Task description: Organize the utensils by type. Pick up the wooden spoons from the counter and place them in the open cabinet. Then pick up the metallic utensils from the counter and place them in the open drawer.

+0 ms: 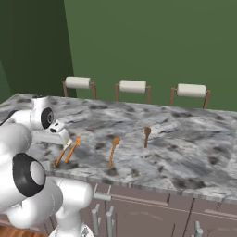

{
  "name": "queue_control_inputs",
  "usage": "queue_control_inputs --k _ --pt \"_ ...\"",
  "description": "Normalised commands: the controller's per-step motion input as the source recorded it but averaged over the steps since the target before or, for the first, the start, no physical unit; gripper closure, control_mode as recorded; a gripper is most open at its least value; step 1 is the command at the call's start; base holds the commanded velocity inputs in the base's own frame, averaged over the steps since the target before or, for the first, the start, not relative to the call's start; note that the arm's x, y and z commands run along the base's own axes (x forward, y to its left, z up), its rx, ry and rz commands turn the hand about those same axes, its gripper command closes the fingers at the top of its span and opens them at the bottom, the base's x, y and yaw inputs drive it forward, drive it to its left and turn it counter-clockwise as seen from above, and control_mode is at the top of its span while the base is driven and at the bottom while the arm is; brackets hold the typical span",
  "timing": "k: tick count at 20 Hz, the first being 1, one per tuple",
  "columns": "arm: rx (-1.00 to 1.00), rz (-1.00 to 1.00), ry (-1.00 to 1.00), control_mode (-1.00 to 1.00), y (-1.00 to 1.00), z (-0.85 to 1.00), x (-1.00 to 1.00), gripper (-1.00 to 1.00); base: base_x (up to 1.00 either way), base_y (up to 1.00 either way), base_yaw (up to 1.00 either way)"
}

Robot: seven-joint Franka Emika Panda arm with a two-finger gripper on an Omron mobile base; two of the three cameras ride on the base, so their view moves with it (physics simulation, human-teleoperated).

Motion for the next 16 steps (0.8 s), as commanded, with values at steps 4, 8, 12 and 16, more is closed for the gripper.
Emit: queue_control_inputs --k 4,8,12,16 --pt "0.00 -0.03 0.01 -1.00 0.00 -0.38 0.29 -1.00 0.00 0.00 0.00" --pt "0.00 0.00 0.00 -1.00 0.04 -0.35 0.27 -1.00 0.00 0.00 0.00" --pt "0.00 0.00 0.00 -1.00 0.03 -0.33 0.32 -1.00 0.00 0.00 0.00" --pt "0.00 0.00 0.00 -1.00 0.05 -0.25 0.31 -1.00 0.00 0.00 0.00"
